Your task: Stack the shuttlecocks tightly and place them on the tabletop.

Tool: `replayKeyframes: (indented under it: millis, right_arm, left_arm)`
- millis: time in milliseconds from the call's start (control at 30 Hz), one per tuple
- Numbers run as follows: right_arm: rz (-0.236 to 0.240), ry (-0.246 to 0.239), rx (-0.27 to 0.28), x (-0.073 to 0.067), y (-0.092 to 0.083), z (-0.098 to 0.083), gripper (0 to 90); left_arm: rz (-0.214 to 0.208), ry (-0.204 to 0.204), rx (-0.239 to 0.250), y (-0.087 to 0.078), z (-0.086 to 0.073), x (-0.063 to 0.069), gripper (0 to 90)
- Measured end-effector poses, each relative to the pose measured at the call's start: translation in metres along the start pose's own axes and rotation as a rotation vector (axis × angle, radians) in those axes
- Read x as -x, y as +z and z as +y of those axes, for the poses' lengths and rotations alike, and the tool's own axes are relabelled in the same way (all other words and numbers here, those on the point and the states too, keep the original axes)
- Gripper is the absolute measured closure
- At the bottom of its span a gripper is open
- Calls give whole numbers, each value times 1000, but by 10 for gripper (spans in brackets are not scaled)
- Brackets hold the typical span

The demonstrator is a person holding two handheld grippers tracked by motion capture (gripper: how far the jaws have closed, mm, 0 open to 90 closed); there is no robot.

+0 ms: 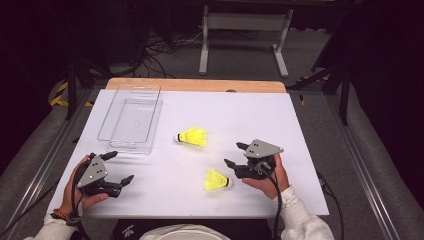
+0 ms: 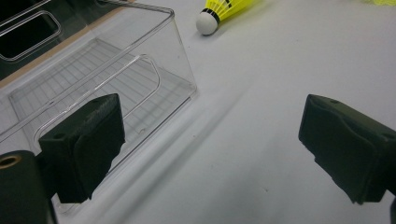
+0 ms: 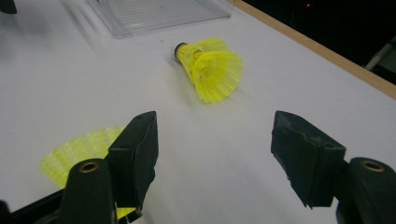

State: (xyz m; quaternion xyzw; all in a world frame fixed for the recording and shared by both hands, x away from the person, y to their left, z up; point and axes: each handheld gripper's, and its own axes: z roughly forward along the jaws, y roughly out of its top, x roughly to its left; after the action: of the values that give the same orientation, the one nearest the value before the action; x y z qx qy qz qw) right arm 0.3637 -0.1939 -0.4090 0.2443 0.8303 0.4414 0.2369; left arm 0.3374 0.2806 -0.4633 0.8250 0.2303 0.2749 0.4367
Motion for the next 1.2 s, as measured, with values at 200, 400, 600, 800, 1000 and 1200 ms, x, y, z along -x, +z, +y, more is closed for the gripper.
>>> replayKeyframes:
  millis: [200,400,600,800,1000,1200]
  right_arm:
    - [46,-12,-49,-7,-2,-9,278]
    - [93,-37,-103,-17,1,-18,243]
    - [148,-57,-144,-30,5,-21,231]
    - [189,-105,-191,-42,16,-22,228]
    - [210,-137,-238,-48,32,-20,228]
    - [219,-146,-255,-52,43,-17,225]
  left_arm:
    - [-3,-7,-1,1,0,1,79]
    - [-5,-7,-4,2,0,0,79]
    - [-5,-5,-6,2,0,0,78]
    - [-9,-10,-8,4,-1,-1,78]
    - [-12,-11,-11,4,-1,-1,78]
    - [-12,-15,-15,5,-1,-1,78]
